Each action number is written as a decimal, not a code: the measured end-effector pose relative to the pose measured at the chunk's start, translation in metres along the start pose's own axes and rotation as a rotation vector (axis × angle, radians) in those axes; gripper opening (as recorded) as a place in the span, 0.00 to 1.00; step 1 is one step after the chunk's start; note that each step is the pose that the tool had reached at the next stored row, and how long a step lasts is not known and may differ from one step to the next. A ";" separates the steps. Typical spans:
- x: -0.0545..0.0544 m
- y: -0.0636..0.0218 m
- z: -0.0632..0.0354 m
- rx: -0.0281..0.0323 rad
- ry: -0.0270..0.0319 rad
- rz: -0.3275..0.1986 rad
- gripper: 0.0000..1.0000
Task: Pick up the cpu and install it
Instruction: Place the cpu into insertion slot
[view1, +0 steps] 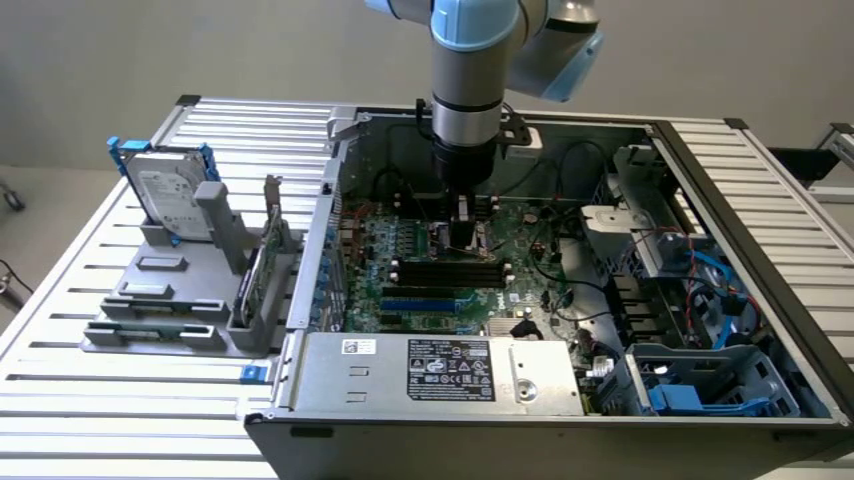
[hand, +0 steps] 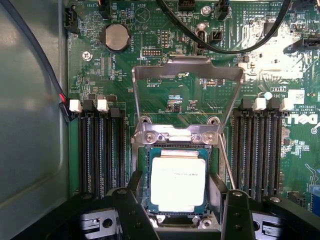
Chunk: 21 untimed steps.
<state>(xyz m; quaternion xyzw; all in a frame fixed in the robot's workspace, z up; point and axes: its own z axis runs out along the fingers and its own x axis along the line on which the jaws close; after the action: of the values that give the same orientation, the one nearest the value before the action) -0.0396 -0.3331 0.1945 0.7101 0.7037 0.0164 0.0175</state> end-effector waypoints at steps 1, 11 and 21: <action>0.000 0.0000 0.0001 -0.0001 -0.0017 0.000 0.63; 0.000 -0.0001 0.0003 0.0005 -0.0118 -0.001 0.63; 0.000 -0.0012 0.0004 0.0042 -0.0185 -0.001 0.63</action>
<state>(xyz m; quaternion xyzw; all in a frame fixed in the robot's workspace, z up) -0.0407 -0.3331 0.1941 0.7100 0.7038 0.0083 0.0225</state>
